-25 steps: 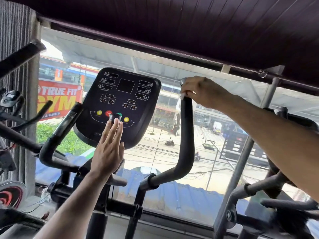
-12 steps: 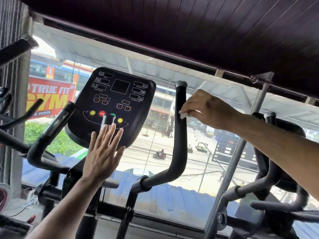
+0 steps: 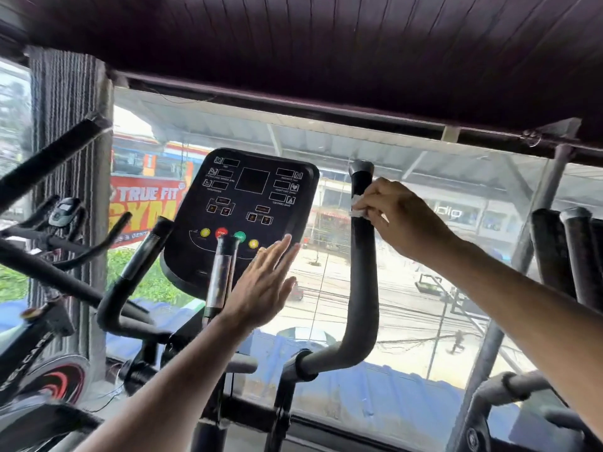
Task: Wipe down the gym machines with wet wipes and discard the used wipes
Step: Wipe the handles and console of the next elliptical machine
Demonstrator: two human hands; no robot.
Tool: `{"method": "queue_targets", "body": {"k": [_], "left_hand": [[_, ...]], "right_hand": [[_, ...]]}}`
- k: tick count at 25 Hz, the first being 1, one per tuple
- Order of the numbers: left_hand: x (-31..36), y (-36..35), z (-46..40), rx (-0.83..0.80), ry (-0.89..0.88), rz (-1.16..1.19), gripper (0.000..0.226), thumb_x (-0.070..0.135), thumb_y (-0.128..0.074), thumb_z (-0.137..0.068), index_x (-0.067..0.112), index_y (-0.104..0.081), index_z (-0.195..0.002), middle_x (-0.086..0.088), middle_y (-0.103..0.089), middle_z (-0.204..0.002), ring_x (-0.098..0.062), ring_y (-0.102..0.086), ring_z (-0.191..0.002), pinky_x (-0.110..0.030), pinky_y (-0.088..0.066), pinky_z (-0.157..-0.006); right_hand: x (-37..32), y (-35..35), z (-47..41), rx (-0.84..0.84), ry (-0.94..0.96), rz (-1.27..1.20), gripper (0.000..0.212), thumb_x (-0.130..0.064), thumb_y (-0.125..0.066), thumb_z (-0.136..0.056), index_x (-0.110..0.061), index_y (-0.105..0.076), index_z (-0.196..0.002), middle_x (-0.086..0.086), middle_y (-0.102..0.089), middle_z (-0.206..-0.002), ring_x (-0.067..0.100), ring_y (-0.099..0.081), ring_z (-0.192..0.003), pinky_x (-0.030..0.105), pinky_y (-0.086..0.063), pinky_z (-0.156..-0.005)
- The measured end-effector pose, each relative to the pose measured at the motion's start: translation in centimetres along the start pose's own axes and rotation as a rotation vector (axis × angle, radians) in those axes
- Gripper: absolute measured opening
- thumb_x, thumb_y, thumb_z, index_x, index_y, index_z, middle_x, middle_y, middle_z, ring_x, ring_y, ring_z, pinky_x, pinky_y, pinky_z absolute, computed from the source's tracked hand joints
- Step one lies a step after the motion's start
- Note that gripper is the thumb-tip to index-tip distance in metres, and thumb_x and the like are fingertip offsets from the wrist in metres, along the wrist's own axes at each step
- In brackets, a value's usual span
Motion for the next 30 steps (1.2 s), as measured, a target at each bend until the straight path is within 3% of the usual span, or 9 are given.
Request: {"method": "queue_targets", "body": {"k": [3, 6, 11, 14, 17, 20, 23, 27, 30], "left_hand": [[-2.4, -4.5, -1.1, -0.035, 0.238, 0.079, 0.066, 0.051, -0.024, -0.108, 0.022, -0.010, -0.166, -0.001, 0.005, -0.172, -0.023, -0.001, -0.159, -0.054, -0.010, -0.130], [-4.4, -7.2, -2.9, -0.013, 0.371, 0.023, 0.073, 0.059, -0.010, -0.104, 0.020, -0.013, -0.166, -0.004, 0.000, -0.173, -0.028, -0.002, -0.160, -0.058, 0.000, -0.126], [-6.7, -11.3, -4.5, -0.022, 0.542, 0.027, 0.074, 0.058, 0.000, -0.103, 0.020, -0.003, -0.166, -0.006, 0.002, -0.174, -0.028, 0.002, -0.161, -0.061, -0.001, -0.127], [-6.8, -12.3, -3.9, -0.030, 0.506, -0.063, 0.068, 0.053, 0.003, -0.104, 0.022, 0.001, -0.165, -0.010, 0.002, -0.174, -0.032, 0.004, -0.160, -0.060, 0.000, -0.126], [-6.8, -11.6, -4.1, -0.044, 0.554, 0.046, 0.067, 0.050, -0.005, -0.105, 0.023, -0.009, -0.167, -0.012, -0.004, -0.174, -0.035, 0.001, -0.160, -0.064, -0.004, -0.126], [-2.5, -7.4, -3.7, 0.033, 0.560, 0.473, 0.069, 0.059, -0.018, -0.106, 0.028, -0.010, -0.166, -0.002, 0.000, -0.175, -0.024, 0.002, -0.161, -0.060, -0.011, -0.126], [8.2, 0.2, 1.4, 0.265, 0.339, 0.969, 0.070, 0.068, -0.033, -0.102, 0.040, -0.018, -0.163, 0.014, -0.022, -0.170, -0.010, -0.027, -0.155, -0.041, -0.032, -0.121], [16.8, 3.5, 4.4, 0.244, 0.165, 0.928, 0.070, 0.065, -0.038, -0.102, 0.049, -0.005, -0.162, 0.025, -0.013, -0.168, 0.005, -0.020, -0.153, -0.024, -0.035, -0.111], [17.1, 2.6, 3.7, 0.320, 0.188, 0.896, 0.067, 0.056, -0.039, -0.105, 0.037, -0.015, -0.165, 0.019, -0.019, -0.169, 0.021, -0.024, -0.142, -0.019, -0.040, -0.097]], "right_hand": [[0.0, -0.1, 0.5, -0.013, -0.029, 0.004, 0.016, 0.000, -0.066, -0.094, -0.005, -0.076, -0.105, 0.005, -0.065, -0.106, 0.028, -0.062, -0.098, 0.043, -0.054, -0.083], [-0.2, 0.1, -0.1, -0.042, -0.037, 0.044, 0.019, 0.002, -0.067, -0.093, -0.007, -0.076, -0.107, 0.003, -0.064, -0.104, 0.027, -0.061, -0.098, 0.038, -0.053, -0.082], [0.4, 0.1, -3.5, -0.096, -0.003, 0.233, 0.013, 0.001, -0.066, -0.093, -0.003, -0.076, -0.100, 0.010, -0.064, -0.103, 0.033, -0.060, -0.099, 0.049, -0.056, -0.079], [0.6, -0.4, -5.9, -0.225, 0.082, 0.349, 0.020, -0.009, -0.056, -0.098, -0.007, -0.075, -0.092, 0.006, -0.063, -0.101, 0.025, -0.055, -0.093, 0.047, -0.056, -0.076], [0.1, 0.0, -6.3, -0.267, 0.049, 0.320, 0.025, -0.008, -0.052, -0.100, -0.006, -0.075, -0.090, 0.005, -0.066, -0.100, 0.020, -0.051, -0.090, 0.042, -0.053, -0.078], [-0.3, 0.7, -5.4, -0.247, -0.031, 0.259, 0.017, 0.002, -0.060, -0.096, -0.002, -0.076, -0.095, 0.006, -0.067, -0.105, 0.018, -0.053, -0.094, 0.040, -0.050, -0.080], [-0.2, 0.5, -5.2, -0.232, 0.000, 0.250, 0.015, -0.001, -0.061, -0.096, -0.002, -0.076, -0.096, 0.008, -0.068, -0.106, 0.023, -0.057, -0.096, 0.043, -0.053, -0.079], [-0.6, 0.4, -5.0, -0.204, 0.021, 0.256, 0.015, 0.000, -0.061, -0.096, 0.000, -0.076, -0.096, 0.012, -0.069, -0.105, 0.029, -0.059, -0.096, 0.045, -0.054, -0.079], [-1.4, 0.7, -3.5, -0.159, 0.004, 0.246, 0.017, 0.002, -0.060, -0.094, 0.002, -0.076, -0.099, 0.014, -0.069, -0.106, 0.033, -0.060, -0.094, 0.043, -0.055, -0.080]]}}
Point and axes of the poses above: each hand's wrist, its own z-axis away from the middle knuckle, its own y-axis out of the back of the hand, x = y × z, the point moved 5 cm from there along -z, towards the middle knuckle
